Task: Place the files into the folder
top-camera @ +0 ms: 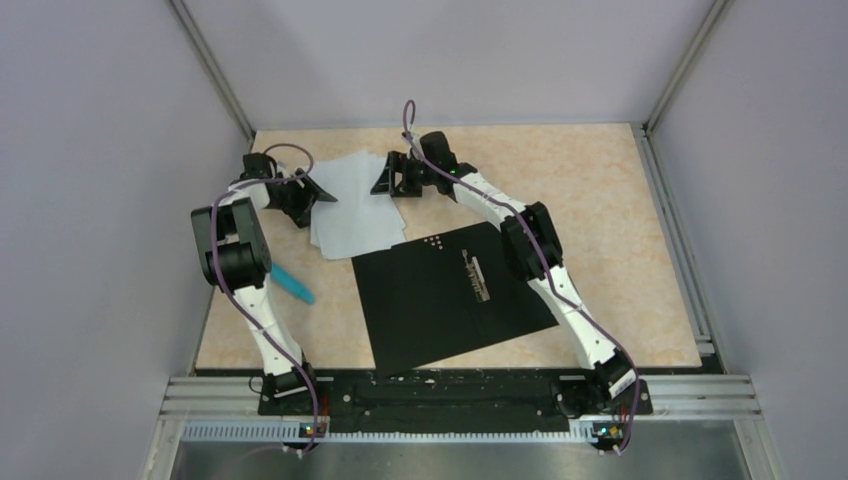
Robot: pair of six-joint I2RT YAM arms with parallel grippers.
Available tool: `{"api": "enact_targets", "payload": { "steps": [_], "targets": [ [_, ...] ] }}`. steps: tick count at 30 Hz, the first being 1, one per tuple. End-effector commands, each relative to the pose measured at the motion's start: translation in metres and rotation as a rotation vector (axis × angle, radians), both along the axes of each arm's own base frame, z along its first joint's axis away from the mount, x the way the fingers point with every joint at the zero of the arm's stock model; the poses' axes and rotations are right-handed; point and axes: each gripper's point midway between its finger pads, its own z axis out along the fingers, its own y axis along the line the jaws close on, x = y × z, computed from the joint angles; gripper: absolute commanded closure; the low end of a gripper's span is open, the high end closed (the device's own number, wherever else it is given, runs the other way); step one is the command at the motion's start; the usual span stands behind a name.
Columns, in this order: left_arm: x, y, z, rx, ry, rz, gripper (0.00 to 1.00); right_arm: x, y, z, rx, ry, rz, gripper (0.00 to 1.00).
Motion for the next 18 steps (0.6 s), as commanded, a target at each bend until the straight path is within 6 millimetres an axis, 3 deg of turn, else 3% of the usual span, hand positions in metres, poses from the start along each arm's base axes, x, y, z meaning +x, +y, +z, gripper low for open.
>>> {"api": "enact_targets", "payload": {
  "steps": [1,8,11,14,18],
  "targets": [
    [0.003,-0.013,0.021,-0.089,-0.031,0.029,0.32,-0.042,-0.001,-0.077,-0.118,0.186,0.055,0.18],
    [0.023,-0.017,0.04,-0.131,-0.094,0.014,0.51,-0.04,-0.004,-0.077,-0.102,0.193,0.065,0.18],
    [0.028,-0.018,0.041,-0.08,-0.096,-0.028,0.69,-0.035,-0.005,-0.069,-0.086,0.181,0.064,0.18],
    [0.033,-0.021,0.059,-0.029,-0.154,-0.077,0.97,-0.02,-0.011,-0.048,-0.061,0.145,0.045,0.17],
    [0.043,-0.037,0.12,0.037,-0.323,-0.158,1.0,0.004,-0.025,0.007,-0.008,0.061,0.009,0.17]
  ]
}}
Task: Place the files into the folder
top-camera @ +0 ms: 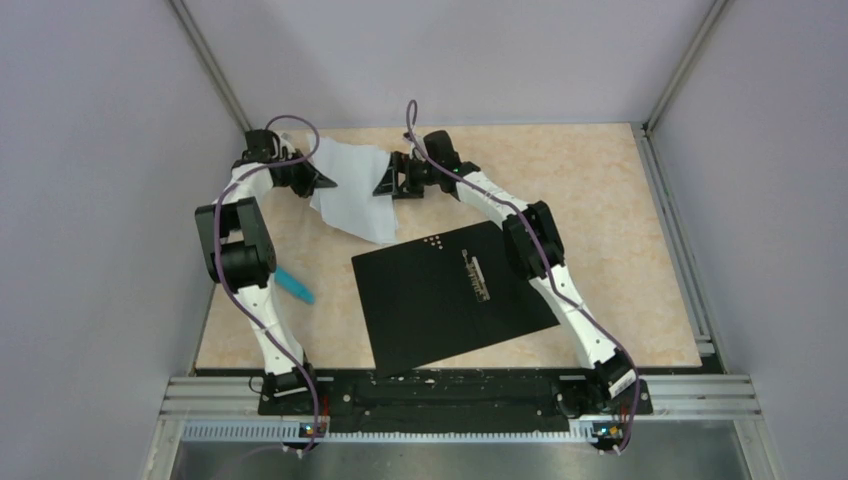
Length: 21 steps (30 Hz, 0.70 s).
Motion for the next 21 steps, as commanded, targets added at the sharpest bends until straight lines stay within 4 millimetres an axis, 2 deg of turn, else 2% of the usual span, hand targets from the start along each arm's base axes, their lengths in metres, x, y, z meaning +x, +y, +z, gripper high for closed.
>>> {"api": "enact_targets", "payload": {
  "steps": [1,5,7,8,9,10,11,12,14,19,21],
  "targets": [
    [0.012,-0.022,0.093,0.094,-0.256,-0.116,1.0,0.013,-0.024,0.022,-0.021,0.004,-0.043,0.17],
    [0.005,-0.057,0.171,0.204,-0.435,-0.208,1.0,0.024,-0.046,0.101,0.03,-0.127,-0.082,0.17],
    [-0.004,-0.08,0.205,0.268,-0.526,-0.262,1.0,0.021,-0.058,0.139,0.054,-0.194,-0.091,0.17],
    [-0.013,-0.098,0.223,0.289,-0.576,-0.297,1.0,0.02,-0.065,0.159,0.07,-0.238,-0.096,0.17],
    [-0.02,-0.108,0.24,0.305,-0.616,-0.311,1.0,0.016,-0.074,0.165,0.071,-0.25,-0.103,0.17],
    [-0.028,-0.117,0.252,0.318,-0.645,-0.325,1.0,0.012,-0.087,0.188,0.094,-0.28,-0.117,0.17],
    [-0.036,-0.125,0.265,0.325,-0.674,-0.332,1.0,0.011,-0.095,0.192,0.114,-0.283,-0.121,0.17],
    [-0.044,-0.132,0.277,0.327,-0.705,-0.341,1.0,0.003,-0.106,0.215,0.159,-0.302,-0.122,0.17],
    [-0.061,-0.147,0.301,0.329,-0.766,-0.368,1.0,-0.009,-0.126,0.243,0.259,-0.322,-0.126,0.17],
    [-0.109,-0.181,0.352,0.353,-0.905,-0.457,1.0,-0.055,-0.175,0.302,0.474,-0.409,-0.119,0.14],
    [-0.128,-0.193,0.369,0.348,-0.965,-0.497,1.0,-0.075,-0.187,0.319,0.535,-0.444,-0.101,0.05]
  ]
}}
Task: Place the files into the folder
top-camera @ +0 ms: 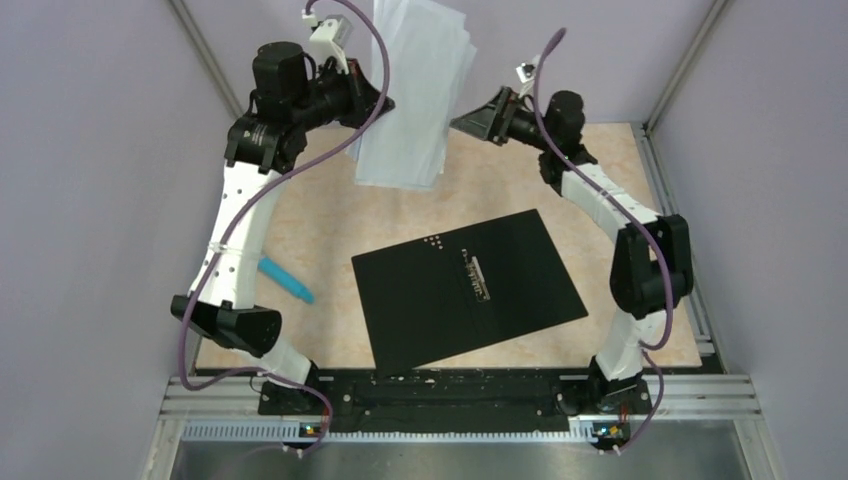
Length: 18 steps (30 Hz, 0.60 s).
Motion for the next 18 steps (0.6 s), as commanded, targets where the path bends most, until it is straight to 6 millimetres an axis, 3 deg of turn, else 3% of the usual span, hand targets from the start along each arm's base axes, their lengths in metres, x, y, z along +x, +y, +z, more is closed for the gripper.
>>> {"api": "enact_targets", "payload": {
  "steps": [1,8,13,18],
  "targets": [
    [-0.039,-0.014,0.036,0.041,-0.122,-0.059,1.0,-0.053,-0.023,0.074,0.201,-0.203,0.091,0.02],
    [-0.074,-0.02,0.066,-0.025,-0.201,-0.119,1.0,-0.106,-0.041,0.117,0.33,-0.36,0.149,0.01],
    [-0.099,-0.021,0.085,-0.052,-0.262,-0.178,1.0,-0.104,-0.043,0.114,0.315,-0.394,0.125,0.01],
    [-0.117,-0.024,0.089,-0.056,-0.285,-0.233,1.0,-0.11,-0.042,0.125,0.364,-0.444,0.165,0.01]
  ]
}}
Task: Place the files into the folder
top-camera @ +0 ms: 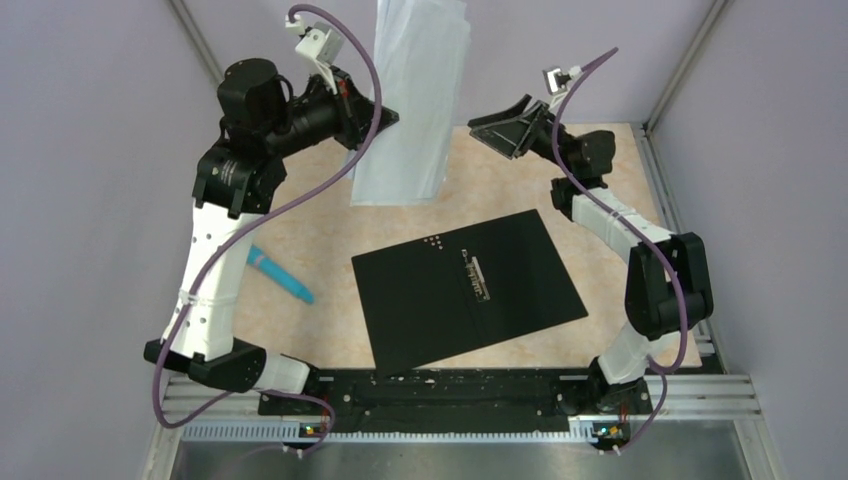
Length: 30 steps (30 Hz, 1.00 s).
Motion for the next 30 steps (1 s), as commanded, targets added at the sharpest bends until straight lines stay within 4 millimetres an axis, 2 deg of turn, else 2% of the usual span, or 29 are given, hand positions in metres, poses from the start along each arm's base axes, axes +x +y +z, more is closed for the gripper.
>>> {"api": "enact_targets", "payload": {
  "steps": [1,12,20,25,30],
  "targets": [
    [-0.027,-0.002,0.027,-0.033,-0.107,-0.073,1.0,-0.026,-0.002,0.039,0.071,-0.183,0.046,0.01],
    [-0.052,0.002,0.043,-0.046,-0.177,-0.112,1.0,-0.029,0.008,0.058,0.104,-0.244,0.094,0.01],
    [-0.05,0.004,0.034,-0.038,-0.17,-0.096,1.0,-0.051,0.021,0.077,0.139,-0.308,0.157,0.02],
    [-0.047,0.013,0.029,-0.039,-0.182,-0.027,1.0,-0.059,0.017,0.075,0.156,-0.314,0.153,0.12],
    [-0.037,0.019,0.02,-0.041,-0.162,0.038,1.0,-0.064,0.014,0.076,0.164,-0.313,0.153,0.35]
  ]
}}
